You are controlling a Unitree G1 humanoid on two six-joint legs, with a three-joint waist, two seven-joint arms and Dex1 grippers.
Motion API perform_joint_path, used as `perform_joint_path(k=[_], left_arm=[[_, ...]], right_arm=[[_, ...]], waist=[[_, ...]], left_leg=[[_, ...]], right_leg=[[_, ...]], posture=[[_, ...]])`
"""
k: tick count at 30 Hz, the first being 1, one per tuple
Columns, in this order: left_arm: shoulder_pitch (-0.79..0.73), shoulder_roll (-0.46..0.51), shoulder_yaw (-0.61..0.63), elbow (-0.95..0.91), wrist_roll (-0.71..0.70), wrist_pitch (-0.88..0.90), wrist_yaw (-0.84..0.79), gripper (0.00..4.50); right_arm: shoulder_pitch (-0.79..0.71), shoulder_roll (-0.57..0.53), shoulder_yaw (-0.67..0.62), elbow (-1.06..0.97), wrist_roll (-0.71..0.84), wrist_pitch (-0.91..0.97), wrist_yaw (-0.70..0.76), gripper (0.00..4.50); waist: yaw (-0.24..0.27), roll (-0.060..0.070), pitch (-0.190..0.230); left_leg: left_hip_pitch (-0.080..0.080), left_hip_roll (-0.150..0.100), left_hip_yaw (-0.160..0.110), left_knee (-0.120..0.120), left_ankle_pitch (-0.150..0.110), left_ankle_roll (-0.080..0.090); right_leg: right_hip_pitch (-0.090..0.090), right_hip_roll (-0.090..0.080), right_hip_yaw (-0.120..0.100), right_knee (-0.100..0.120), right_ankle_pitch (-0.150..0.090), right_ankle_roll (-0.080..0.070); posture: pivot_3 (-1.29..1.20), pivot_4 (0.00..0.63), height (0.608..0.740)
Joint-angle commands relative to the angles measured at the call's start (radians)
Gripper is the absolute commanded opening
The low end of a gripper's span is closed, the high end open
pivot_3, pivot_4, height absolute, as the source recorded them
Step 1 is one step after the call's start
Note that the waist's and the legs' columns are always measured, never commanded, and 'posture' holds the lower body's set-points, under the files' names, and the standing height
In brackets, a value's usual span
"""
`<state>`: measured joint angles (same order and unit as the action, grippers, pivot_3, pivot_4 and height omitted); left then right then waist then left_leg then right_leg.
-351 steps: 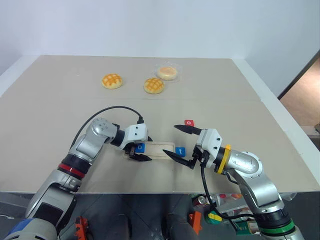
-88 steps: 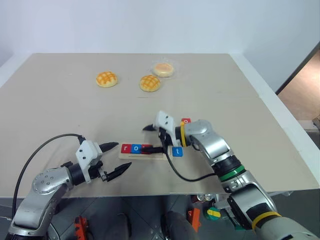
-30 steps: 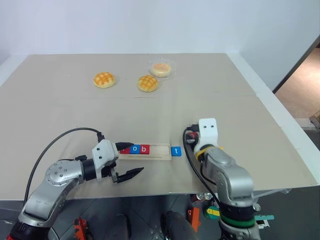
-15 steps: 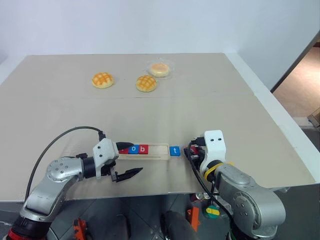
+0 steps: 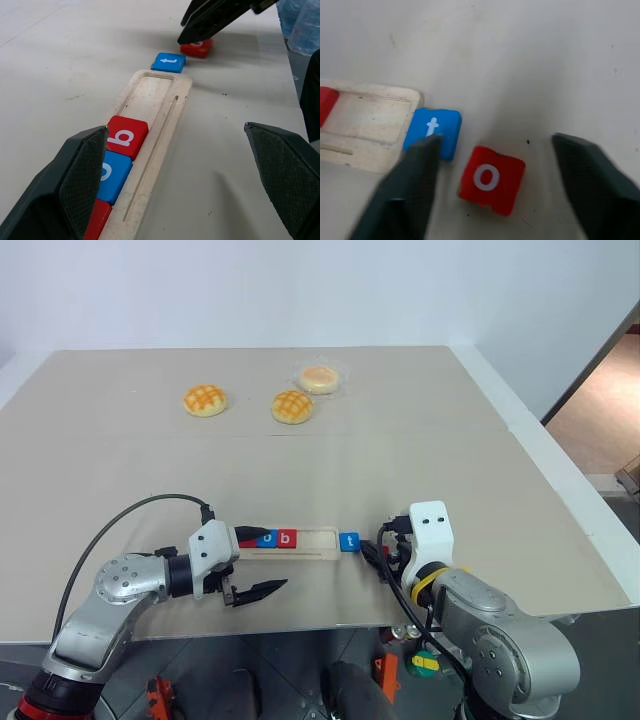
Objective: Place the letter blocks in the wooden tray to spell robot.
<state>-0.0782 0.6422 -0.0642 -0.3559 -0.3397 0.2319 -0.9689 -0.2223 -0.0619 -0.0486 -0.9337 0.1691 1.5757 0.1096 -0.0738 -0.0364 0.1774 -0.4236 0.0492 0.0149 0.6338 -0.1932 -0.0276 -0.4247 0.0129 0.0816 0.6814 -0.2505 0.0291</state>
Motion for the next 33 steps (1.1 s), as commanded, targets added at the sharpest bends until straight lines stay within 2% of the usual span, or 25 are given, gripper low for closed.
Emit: perform_joint_path(k=[1,4,6,8,10,14,17,21,27,28,29,31,33], left_arm=[[0.000,0.004,0.001,-0.005,0.005,-0.028,-0.004,4.50],[-0.008,-0.005,-0.005,0.002,0.002,-0.038,-0.009,4.50],[-0.018,-0.014,-0.010,0.002,-0.013,-0.041,-0.016,4.50],[-0.033,-0.023,-0.014,-0.002,-0.035,-0.037,-0.029,4.50],[-0.051,-0.032,-0.015,-0.004,-0.060,-0.028,-0.045,4.50],[-0.089,-0.036,-0.027,-0.004,-0.080,-0.018,-0.076,4.50],[-0.100,-0.039,-0.040,-0.014,-0.082,-0.006,-0.077,4.50],[-0.072,-0.037,-0.048,-0.030,-0.073,-0.018,-0.070,4.50],[-0.029,-0.026,-0.042,-0.045,-0.056,-0.034,-0.058,4.50],[-0.028,-0.027,-0.041,-0.046,-0.056,-0.033,-0.056,4.50],[-0.025,-0.029,-0.040,-0.048,-0.057,-0.033,-0.053,4.50],[-0.023,-0.034,-0.042,-0.051,-0.056,-0.036,-0.047,4.50],[-0.023,-0.038,-0.047,-0.050,-0.052,-0.040,-0.044,4.50]], right_arm=[[-0.052,-0.058,-0.061,-0.050,0.034,-0.007,0.062,4.47],[-0.105,-0.204,-0.151,0.072,0.104,-0.132,0.220,4.47],[-0.103,-0.345,-0.177,0.200,0.182,-0.291,0.414,4.47],[-0.063,-0.509,-0.133,0.324,0.197,-0.501,0.617,4.47],[-0.034,-0.626,-0.082,0.447,0.192,-0.702,0.794,4.47],[-0.040,-0.745,0.023,0.685,0.151,-1.077,1.069,4.47],[-0.090,-0.749,0.084,0.821,0.139,-1.236,1.180,4.47],[-0.143,-0.710,0.119,0.944,0.128,-1.340,1.214,4.47],[-0.163,-0.673,0.150,1.019,0.112,-1.392,1.218,4.47],[-0.163,-0.670,0.153,1.026,0.108,-1.399,1.218,4.23],[-0.159,-0.664,0.154,1.033,0.103,-1.405,1.211,4.23],[-0.151,-0.649,0.155,1.038,0.099,-1.403,1.186,3.90],[-0.144,-0.631,0.152,1.031,0.100,-1.394,1.155,3.90]], waist=[[0.000,0.000,0.000],[0.000,0.000,0.000],[0.000,0.000,0.000],[0.000,0.000,0.000],[0.004,0.000,0.001],[0.000,0.000,0.001],[-0.002,0.000,0.001],[-0.001,0.000,0.001],[0.003,0.000,0.001],[0.003,0.000,0.001],[0.003,0.000,0.001],[0.004,0.000,0.001],[0.004,0.000,0.001]], left_leg=[[0.000,0.000,0.000,0.000,0.000,0.000],[0.000,-0.001,0.001,0.000,0.000,0.000],[0.000,-0.001,0.002,0.000,0.000,0.000],[0.000,-0.002,0.002,0.000,0.000,0.000],[0.000,-0.003,0.002,0.000,-0.001,0.001],[0.000,-0.002,0.002,0.000,-0.002,0.003],[0.001,-0.001,0.002,0.000,-0.002,0.003],[0.002,-0.001,0.002,0.001,-0.002,0.003],[0.002,-0.002,0.001,0.002,-0.001,0.002],[0.002,-0.002,0.001,0.002,-0.001,0.002],[0.002,-0.002,0.002,0.002,-0.001,0.002],[0.002,-0.002,0.001,0.002,-0.001,0.002],[0.002,-0.002,0.001,0.002,-0.001,0.002]], right_leg=[[0.000,0.000,0.000,0.000,0.000,0.000],[0.000,-0.001,0.000,0.000,0.000,0.000],[0.001,-0.001,0.001,-0.002,0.000,0.000],[0.002,-0.002,0.001,-0.004,-0.001,-0.002],[0.002,-0.002,0.000,-0.004,0.000,0.002],[0.002,0.000,0.001,-0.004,-0.001,0.002],[0.003,0.000,0.001,-0.004,-0.001,0.002],[0.003,0.000,0.001,-0.002,0.000,0.002],[0.004,0.000,0.001,-0.002,0.000,0.003],[0.004,0.000,0.001,-0.002,0.000,0.003],[0.003,-0.001,0.001,-0.002,0.000,0.003],[0.004,-0.001,0.001,-0.001,0.000,0.003],[0.004,-0.001,0.001,-0.001,0.000,0.002]], posture=[[0.00,0.150,0.740],[0.00,0.150,0.740],[0.00,0.150,0.740],[0.00,0.150,0.740],[0.00,0.150,0.740],[0.00,0.150,0.740],[0.00,0.150,0.740],[0.00,0.150,0.740],[0.00,0.150,0.740],[0.00,0.150,0.740],[0.00,0.150,0.740],[0.00,0.150,0.740],[0.00,0.150,0.740]])
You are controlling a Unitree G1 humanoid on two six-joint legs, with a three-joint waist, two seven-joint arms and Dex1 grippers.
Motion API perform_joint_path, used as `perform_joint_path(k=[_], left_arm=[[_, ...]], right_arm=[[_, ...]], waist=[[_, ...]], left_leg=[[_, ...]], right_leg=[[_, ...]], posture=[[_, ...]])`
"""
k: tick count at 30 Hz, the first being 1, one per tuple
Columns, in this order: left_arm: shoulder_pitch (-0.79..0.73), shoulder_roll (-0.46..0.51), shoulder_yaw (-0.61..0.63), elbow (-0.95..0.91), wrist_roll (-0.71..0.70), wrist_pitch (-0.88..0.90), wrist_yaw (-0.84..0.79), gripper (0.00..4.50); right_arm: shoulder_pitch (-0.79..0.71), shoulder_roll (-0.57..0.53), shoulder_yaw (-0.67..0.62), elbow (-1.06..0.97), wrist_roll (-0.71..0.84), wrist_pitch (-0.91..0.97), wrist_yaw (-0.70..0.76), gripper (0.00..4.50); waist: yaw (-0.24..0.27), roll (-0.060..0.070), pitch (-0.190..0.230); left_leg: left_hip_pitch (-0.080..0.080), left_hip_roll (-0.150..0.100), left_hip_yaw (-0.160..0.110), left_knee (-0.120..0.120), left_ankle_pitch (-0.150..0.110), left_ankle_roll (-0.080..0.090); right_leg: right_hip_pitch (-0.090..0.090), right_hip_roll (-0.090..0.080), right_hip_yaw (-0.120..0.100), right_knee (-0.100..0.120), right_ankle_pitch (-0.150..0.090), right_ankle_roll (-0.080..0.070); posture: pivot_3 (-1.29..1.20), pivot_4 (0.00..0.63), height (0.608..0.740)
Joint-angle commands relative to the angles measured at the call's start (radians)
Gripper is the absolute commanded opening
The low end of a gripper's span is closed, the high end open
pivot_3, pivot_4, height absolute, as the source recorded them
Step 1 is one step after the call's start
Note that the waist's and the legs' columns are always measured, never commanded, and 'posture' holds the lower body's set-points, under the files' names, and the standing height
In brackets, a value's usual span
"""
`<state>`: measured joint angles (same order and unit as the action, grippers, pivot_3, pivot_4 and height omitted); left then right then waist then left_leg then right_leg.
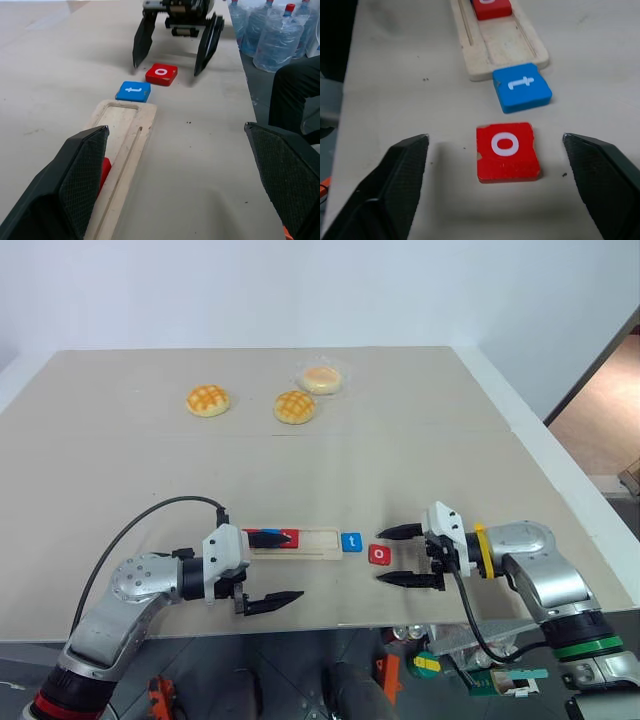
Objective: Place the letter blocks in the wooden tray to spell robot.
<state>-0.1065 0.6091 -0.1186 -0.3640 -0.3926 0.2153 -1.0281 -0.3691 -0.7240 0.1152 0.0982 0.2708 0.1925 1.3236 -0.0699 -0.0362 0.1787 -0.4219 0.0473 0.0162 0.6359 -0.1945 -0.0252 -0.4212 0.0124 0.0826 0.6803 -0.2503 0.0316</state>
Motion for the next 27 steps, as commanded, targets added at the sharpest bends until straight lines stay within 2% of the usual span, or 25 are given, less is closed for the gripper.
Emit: perform_joint_path(k=[1,5,14,22,24,27], left_arm=[[0.006,-0.006,0.006,-0.041,0.002,-0.025,0.016,4.50],[0.003,-0.003,0.004,-0.027,0.009,-0.033,0.014,4.50],[-0.001,-0.001,-0.002,0.012,0.034,-0.060,0.005,4.50],[-0.009,-0.006,-0.008,0.043,0.047,-0.080,-0.002,4.50],[-0.008,-0.008,-0.009,0.045,0.048,-0.081,-0.001,4.50],[-0.006,-0.012,-0.007,0.042,0.039,-0.083,-0.001,4.50]], right_arm=[[0.006,0.040,-0.015,-0.006,-0.001,-0.005,-0.072,3.70],[0.045,0.051,-0.016,-0.063,-0.001,0.026,-0.120,2.77],[0.208,0.043,-0.065,-0.315,0.017,0.169,-0.297,2.77],[0.263,0.076,-0.104,-0.390,-0.004,0.289,-0.457,2.77],[0.270,0.091,-0.114,-0.398,0.004,0.327,-0.494,2.62],[0.285,0.095,-0.116,-0.423,-0.001,0.367,-0.537,1.90]], waist=[[0.000,0.000,0.000],[0.001,0.000,0.000],[0.010,0.000,0.000],[0.017,0.000,0.000],[0.021,0.000,0.000],[0.022,0.000,-0.001]], left_leg=[[0.000,0.000,0.000,0.000,0.000,0.000],[0.001,0.000,0.000,0.000,0.000,0.000],[0.002,0.000,-0.001,0.000,0.000,-0.001],[0.002,0.000,0.000,0.001,0.000,-0.001],[0.002,0.000,0.000,0.002,0.001,-0.001],[0.002,0.000,0.000,0.002,0.001,-0.001]], right_leg=[[0.000,0.000,0.000,0.000,0.000,0.000],[0.000,0.000,0.000,0.000,0.000,0.000],[0.001,0.000,0.000,0.001,0.000,0.000],[0.001,0.000,0.000,0.001,0.000,0.000],[0.002,0.000,0.000,0.001,0.001,0.000],[0.002,0.000,0.000,0.001,0.001,0.000]], posture=[[0.00,0.150,0.740],[0.00,0.150,0.740],[0.00,0.150,0.740],[0.00,0.150,0.740],[0.00,0.150,0.740],[0.00,0.150,0.740]])
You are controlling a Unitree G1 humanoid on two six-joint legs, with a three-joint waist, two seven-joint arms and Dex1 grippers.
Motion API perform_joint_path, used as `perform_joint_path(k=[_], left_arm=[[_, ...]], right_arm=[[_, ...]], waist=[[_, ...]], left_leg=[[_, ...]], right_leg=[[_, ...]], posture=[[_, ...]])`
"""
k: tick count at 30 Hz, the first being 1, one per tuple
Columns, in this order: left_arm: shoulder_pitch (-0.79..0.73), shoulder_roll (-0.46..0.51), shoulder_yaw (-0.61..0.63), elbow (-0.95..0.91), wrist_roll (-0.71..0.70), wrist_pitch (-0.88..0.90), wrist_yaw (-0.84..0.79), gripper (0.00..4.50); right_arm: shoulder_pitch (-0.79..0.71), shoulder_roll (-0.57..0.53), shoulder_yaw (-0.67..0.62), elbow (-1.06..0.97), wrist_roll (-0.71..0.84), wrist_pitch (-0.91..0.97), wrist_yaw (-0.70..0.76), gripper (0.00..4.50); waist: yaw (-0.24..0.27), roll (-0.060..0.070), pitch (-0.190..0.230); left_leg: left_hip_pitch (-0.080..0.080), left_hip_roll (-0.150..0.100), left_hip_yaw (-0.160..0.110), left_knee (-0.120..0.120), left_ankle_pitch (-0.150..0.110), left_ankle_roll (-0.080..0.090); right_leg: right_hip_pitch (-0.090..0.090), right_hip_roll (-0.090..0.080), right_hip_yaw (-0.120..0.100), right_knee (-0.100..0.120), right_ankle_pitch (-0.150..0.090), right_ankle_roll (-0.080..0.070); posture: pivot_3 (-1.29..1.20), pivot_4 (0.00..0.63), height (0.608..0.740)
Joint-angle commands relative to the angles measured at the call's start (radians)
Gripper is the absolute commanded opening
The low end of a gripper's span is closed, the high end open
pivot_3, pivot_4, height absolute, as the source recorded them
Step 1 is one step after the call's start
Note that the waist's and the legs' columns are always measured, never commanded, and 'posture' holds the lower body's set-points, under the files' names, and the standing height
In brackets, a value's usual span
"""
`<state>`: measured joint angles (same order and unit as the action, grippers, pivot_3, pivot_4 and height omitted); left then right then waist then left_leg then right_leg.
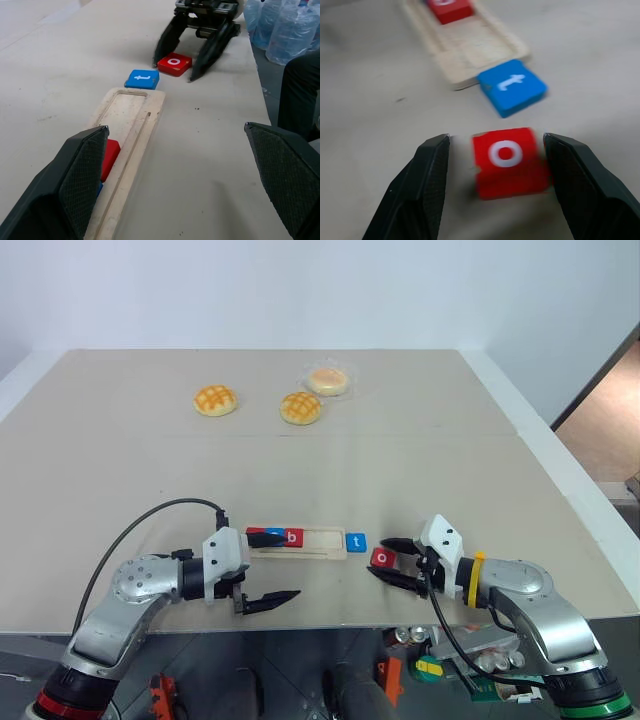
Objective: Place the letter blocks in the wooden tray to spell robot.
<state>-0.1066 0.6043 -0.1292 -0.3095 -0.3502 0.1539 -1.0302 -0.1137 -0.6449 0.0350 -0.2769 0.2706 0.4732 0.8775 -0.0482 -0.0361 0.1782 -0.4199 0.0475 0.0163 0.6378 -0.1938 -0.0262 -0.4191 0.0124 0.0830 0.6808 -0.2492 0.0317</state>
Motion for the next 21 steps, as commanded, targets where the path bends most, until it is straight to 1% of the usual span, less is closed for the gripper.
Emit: perform_joint_path(k=[1,2,3,12,15,17,21], left_arm=[[-0.005,-0.008,0.003,-0.012,-0.004,-0.024,-0.001,4.50],[-0.006,-0.008,0.003,-0.011,-0.006,-0.026,-0.002,4.50],[-0.008,-0.008,0.002,-0.010,-0.005,-0.027,-0.003,4.50],[-0.023,-0.007,-0.002,0.007,0.000,-0.038,-0.008,4.50],[-0.030,-0.007,-0.002,0.016,0.000,-0.039,-0.006,4.50],[-0.034,-0.009,0.002,0.022,-0.003,-0.036,-0.001,4.50],[-0.036,-0.009,0.015,0.033,-0.006,-0.036,0.010,4.50]], right_arm=[[0.036,0.017,-0.036,-0.059,0.000,0.095,-0.100,1.61],[0.043,0.019,-0.038,-0.072,0.008,0.110,-0.105,1.31],[0.049,0.019,-0.041,-0.085,0.018,0.124,-0.111,1.24],[0.074,0.003,-0.042,-0.136,0.043,0.172,-0.133,1.24],[0.078,-0.003,-0.041,-0.152,0.037,0.152,-0.135,1.24],[0.046,-0.012,-0.055,-0.151,0.052,0.144,-0.122,1.24],[-0.075,-0.038,-0.068,-0.122,0.084,0.147,-0.079,1.24]], waist=[[0.000,0.000,0.000],[0.001,0.000,0.000],[0.001,0.000,0.000],[0.002,0.000,-0.001],[0.002,0.000,-0.001],[0.002,0.000,-0.001],[-0.003,0.001,0.000]], left_leg=[[0.000,0.000,0.000,0.000,0.000,0.000],[0.000,0.000,0.000,0.000,0.000,0.000],[0.000,0.000,0.000,0.000,0.000,0.000],[0.000,0.000,-0.001,0.000,0.000,0.000],[0.000,0.000,-0.001,0.000,0.000,0.000],[0.000,0.000,-0.001,0.000,0.000,0.000],[0.000,0.000,0.002,0.000,0.000,0.000]], right_leg=[[0.000,0.000,0.000,0.000,0.000,0.000],[0.000,0.000,0.000,0.000,0.000,0.000],[0.000,0.000,0.000,0.000,0.000,0.000],[0.001,0.000,0.000,0.000,0.000,0.000],[0.001,0.000,-0.001,0.000,0.000,0.000],[0.001,0.000,-0.001,0.000,0.000,0.000],[0.000,0.000,0.001,0.000,0.002,0.000]], posture=[[0.00,0.150,0.740],[0.00,0.150,0.740],[0.00,0.150,0.740],[0.00,0.150,0.740],[0.00,0.150,0.740],[0.00,0.150,0.740],[0.00,0.150,0.740]])
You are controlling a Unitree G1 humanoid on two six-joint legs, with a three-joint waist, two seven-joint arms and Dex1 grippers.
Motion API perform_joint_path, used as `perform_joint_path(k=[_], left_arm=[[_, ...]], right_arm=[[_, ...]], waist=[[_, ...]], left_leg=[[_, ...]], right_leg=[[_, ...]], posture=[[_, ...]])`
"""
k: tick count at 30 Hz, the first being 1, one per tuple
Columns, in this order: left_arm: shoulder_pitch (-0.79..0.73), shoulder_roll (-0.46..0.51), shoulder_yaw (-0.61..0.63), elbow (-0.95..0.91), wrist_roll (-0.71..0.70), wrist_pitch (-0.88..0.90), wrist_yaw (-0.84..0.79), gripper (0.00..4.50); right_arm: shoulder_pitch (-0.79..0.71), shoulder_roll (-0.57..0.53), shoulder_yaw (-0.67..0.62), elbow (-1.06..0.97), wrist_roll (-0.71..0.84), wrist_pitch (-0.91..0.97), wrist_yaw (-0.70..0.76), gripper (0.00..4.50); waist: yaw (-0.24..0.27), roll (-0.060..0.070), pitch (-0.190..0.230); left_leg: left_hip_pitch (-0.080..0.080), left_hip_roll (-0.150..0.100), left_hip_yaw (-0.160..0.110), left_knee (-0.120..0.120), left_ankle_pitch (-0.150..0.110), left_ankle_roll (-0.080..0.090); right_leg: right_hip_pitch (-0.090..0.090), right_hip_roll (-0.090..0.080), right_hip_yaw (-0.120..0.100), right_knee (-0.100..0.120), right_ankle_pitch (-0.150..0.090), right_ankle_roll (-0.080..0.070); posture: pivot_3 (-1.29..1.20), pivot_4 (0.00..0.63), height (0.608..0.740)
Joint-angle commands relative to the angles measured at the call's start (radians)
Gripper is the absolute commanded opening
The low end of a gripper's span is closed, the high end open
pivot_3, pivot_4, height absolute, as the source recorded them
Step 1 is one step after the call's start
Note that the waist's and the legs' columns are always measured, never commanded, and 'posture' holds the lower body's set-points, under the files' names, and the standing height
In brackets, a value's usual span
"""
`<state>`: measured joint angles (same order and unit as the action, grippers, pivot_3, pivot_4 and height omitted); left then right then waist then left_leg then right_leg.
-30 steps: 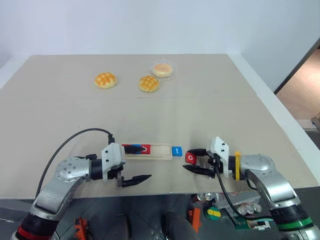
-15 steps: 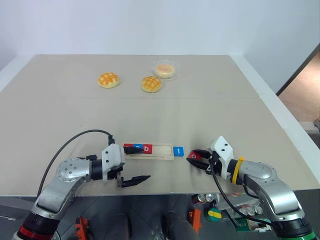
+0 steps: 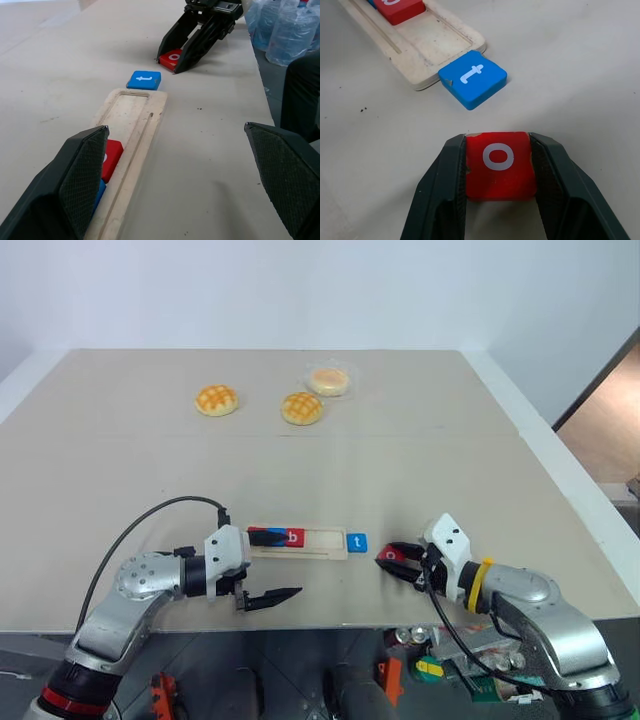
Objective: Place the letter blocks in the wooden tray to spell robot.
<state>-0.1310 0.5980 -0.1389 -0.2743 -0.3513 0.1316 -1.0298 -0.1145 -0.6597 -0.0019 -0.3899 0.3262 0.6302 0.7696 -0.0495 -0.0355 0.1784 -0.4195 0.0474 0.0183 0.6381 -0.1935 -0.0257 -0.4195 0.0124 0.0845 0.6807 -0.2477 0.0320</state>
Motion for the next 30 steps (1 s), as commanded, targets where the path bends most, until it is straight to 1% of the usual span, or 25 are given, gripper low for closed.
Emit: perform_joint_path(k=[1,4,7,10,13,16,19,30], left_arm=[[-0.011,-0.002,0.028,0.001,-0.005,-0.014,0.013,4.50],[-0.006,-0.008,0.044,0.004,-0.007,-0.012,0.037,4.50],[0.001,-0.020,0.064,0.003,-0.017,0.005,0.072,4.50],[0.017,-0.031,0.093,0.003,-0.018,0.019,0.117,4.50],[0.033,-0.034,0.108,-0.007,-0.019,0.029,0.136,4.50],[0.051,-0.033,0.112,-0.023,-0.018,0.033,0.148,4.50],[0.066,-0.037,0.117,-0.039,-0.015,0.036,0.166,4.50],[0.095,-0.033,0.113,-0.091,-0.006,0.047,0.206,4.50]], right_arm=[[-0.108,-0.027,-0.024,0.001,0.033,-0.004,0.037,1.24],[-0.236,-0.031,0.023,0.044,0.037,0.001,0.078,1.24],[-0.353,0.000,0.092,0.095,0.034,0.003,0.114,1.24],[-0.453,0.055,0.213,0.172,-0.002,-0.046,0.183,1.24],[-0.507,0.085,0.300,0.260,-0.056,-0.117,0.236,1.24],[-0.541,0.110,0.353,0.344,-0.096,-0.175,0.279,1.24],[-0.563,0.130,0.378,0.399,-0.120,-0.204,0.306,1.24],[-0.565,0.185,0.387,0.491,-0.168,-0.254,0.326,1.24]], waist=[[-0.002,0.000,0.000],[0.000,0.000,0.000],[-0.001,0.000,0.000],[0.000,0.000,0.000],[0.001,0.000,0.000],[0.005,0.000,0.000],[0.004,0.000,0.000],[0.003,0.000,0.000]], left_leg=[[0.000,0.000,0.001,0.000,0.000,0.000],[0.001,0.001,-0.001,0.000,0.001,0.001],[0.001,0.001,-0.001,-0.001,0.001,0.001],[0.000,0.001,-0.001,-0.001,0.001,0.001],[-0.001,0.001,-0.002,-0.002,0.001,0.001],[-0.003,0.001,-0.002,-0.002,0.001,0.001],[-0.003,0.000,-0.001,-0.001,0.001,0.001],[-0.003,0.001,-0.002,-0.001,0.001,0.001]], right_leg=[[0.000,0.000,0.000,0.000,0.001,0.000],[0.000,0.001,-0.001,0.000,0.001,-0.001],[0.000,0.001,-0.001,0.000,0.001,-0.002],[-0.001,0.002,-0.001,0.000,0.001,-0.001],[-0.001,0.002,-0.002,0.000,0.000,-0.001],[-0.002,0.000,-0.002,0.000,-0.001,-0.001],[-0.002,-0.001,-0.002,0.000,0.000,0.000],[-0.002,0.001,-0.002,0.000,0.001,-0.002]], posture=[[0.00,0.150,0.740],[0.00,0.150,0.740],[0.00,0.150,0.740],[0.00,0.150,0.740],[0.00,0.150,0.740],[0.00,0.150,0.740],[0.00,0.150,0.740],[0.00,0.150,0.740]])
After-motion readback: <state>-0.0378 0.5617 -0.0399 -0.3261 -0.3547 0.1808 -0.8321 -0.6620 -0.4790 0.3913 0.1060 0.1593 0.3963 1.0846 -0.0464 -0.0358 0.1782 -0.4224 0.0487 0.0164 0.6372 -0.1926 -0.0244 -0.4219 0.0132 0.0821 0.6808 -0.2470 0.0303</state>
